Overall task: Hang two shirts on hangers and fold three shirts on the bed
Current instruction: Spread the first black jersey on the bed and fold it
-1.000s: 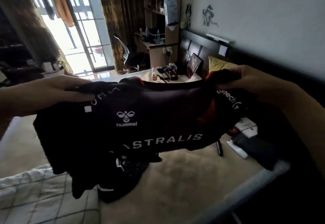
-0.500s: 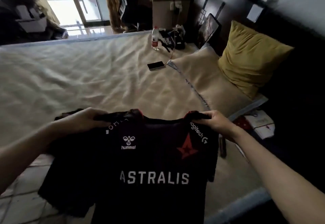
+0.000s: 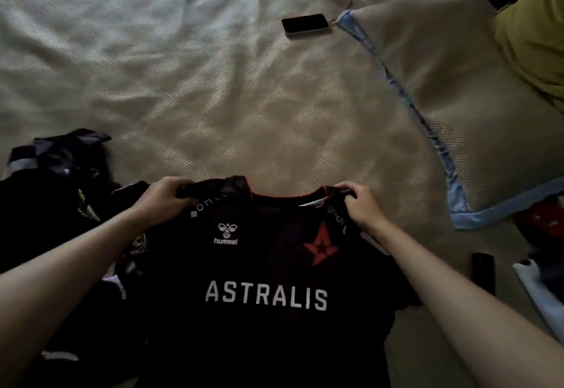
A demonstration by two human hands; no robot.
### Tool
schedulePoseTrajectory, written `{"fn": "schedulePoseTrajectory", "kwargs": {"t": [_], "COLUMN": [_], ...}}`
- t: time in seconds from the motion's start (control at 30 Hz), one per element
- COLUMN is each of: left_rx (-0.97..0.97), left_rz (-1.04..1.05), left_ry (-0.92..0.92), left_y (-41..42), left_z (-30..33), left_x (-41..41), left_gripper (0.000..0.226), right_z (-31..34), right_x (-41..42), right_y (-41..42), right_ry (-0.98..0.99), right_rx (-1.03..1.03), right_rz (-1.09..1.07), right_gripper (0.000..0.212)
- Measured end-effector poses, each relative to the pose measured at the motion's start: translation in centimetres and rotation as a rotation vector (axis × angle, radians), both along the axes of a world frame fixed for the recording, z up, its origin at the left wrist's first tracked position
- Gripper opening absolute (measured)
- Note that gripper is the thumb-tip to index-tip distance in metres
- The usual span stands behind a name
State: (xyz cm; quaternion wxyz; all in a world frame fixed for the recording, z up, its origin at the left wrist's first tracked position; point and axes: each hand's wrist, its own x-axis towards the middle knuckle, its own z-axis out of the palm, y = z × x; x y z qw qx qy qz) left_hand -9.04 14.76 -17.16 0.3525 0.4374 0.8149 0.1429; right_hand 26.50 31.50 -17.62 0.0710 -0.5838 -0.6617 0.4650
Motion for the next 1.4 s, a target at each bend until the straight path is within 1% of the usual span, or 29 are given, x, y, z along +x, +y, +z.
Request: {"fn": "schedulePoseTrajectory", "kwargs": {"t": [0.07, 0.13, 0.2, 0.27, 0.3, 0.37, 0.4, 0.43, 0.5, 0.57, 0.63, 0.7, 0.73, 0.83, 0.87, 0.93, 1.03, 1.07, 1.13, 1.23, 1.3, 1.37, 1.4], "left_rx": [0.024, 0.035, -0.033, -0.139, -0.174, -0.183, -0.196, -0.225, -0.311, -0.346, -0.290, -0.174, -0.113, -0.001, 0.022, 0.057, 0.138, 0.168, 0.233, 0.299, 0.316, 0.300, 0.265], "left_rz": [0.021, 0.065, 0.102, 0.122, 0.123, 0.183, 0.214, 0.231, 0.141, 0.059, 0.084, 0.153, 0.198, 0.328, 0.367, 0.446, 0.528, 0.548, 0.575, 0.602, 0.625, 0.567, 0.492], "left_ry": [0.034, 0.065, 0.112, 0.138, 0.120, 0.022, -0.018, -0.052, -0.061, -0.027, -0.004, 0.000, -0.008, -0.017, -0.026, -0.072, -0.152, -0.145, -0.092, -0.035, -0.002, 0.075, 0.155], "left_y": [1.5, 3.1, 5.0, 6.8, 7.9, 10.3, 11.5, 12.5, 14.2, 15.2, 15.9, 16.2, 16.5, 17.1, 17.3, 17.7, 18.4, 18.6, 19.1, 19.5, 19.7, 19.8, 19.7], "left_z": [-2.1, -3.6, -4.4, -4.0, -3.8, -3.4, -3.2, -2.9, -2.7, -2.4, -2.6, -2.7, -2.9, -4.0, -4.4, -5.2, -6.3, -6.5, -6.8, -6.6, -6.8, -6.5, -6.3], "left_x": [-1.5, -2.5, -3.1, -2.9, -2.6, -1.6, -1.0, -0.2, 0.7, 0.9, 0.4, 0.3, 0.3, 0.1, 0.0, -0.4, -1.0, -1.1, -1.3, -1.0, -1.1, -0.9, -0.7], "left_gripper": [0.030, 0.021, 0.021, 0.026, 0.033, 0.048, 0.050, 0.049, 0.045, 0.040, 0.036, 0.030, 0.029, 0.029, 0.028, 0.029, 0.029, 0.029, 0.027, 0.025, 0.024, 0.025, 0.029], "right_z": [-1.9, -3.5, -4.6, -4.7, -4.4, -3.5, -3.4, -3.3, -3.6, -4.0, -4.2, -4.2, -4.4, -4.5, -4.9, -5.2, -5.8, -5.9, -6.3, -6.4, -6.5, -6.6, -6.6], "right_x": [-1.5, -2.8, -4.1, -5.6, -6.2, -7.6, -8.1, -8.6, -9.0, -9.0, -8.8, -9.2, -9.5, -10.7, -11.1, -11.6, -12.0, -12.2, -12.6, -13.3, -13.4, -13.4, -13.2], "right_y": [1.8, 3.5, 5.1, 6.2, 6.7, 7.7, 8.3, 8.7, 9.3, 10.2, 10.8, 11.1, 11.2, 11.7, 12.2, 13.0, 14.0, 14.2, 14.2, 14.0, 14.1, 14.3, 14.5], "right_ry": [0.001, 0.022, 0.023, -0.033, -0.089, -0.191, -0.219, -0.251, -0.308, -0.284, -0.205, -0.135, -0.120, -0.094, -0.087, -0.101, -0.080, -0.076, -0.065, -0.011, -0.027, -0.041, -0.028], "right_rx": [0.023, 0.036, 0.050, 0.060, 0.045, -0.034, -0.067, -0.093, -0.113, -0.128, -0.103, -0.058, -0.037, -0.025, -0.025, -0.013, 0.031, 0.051, 0.094, 0.156, 0.226, 0.255, 0.213], "right_rz": [-0.009, -0.063, -0.114, -0.119, -0.102, -0.084, -0.065, -0.030, 0.080, 0.084, 0.042, -0.037, -0.088, -0.201, -0.211, -0.230, -0.279, -0.301, -0.340, -0.425, -0.441, -0.372, -0.328], "right_gripper": [0.040, 0.040, 0.038, 0.022, 0.023, 0.047, 0.052, 0.053, 0.046, 0.034, 0.041, 0.044, 0.041, 0.015, 0.018, 0.031, 0.027, 0.032, 0.037, 0.032, 0.031, 0.046, 0.055]}}
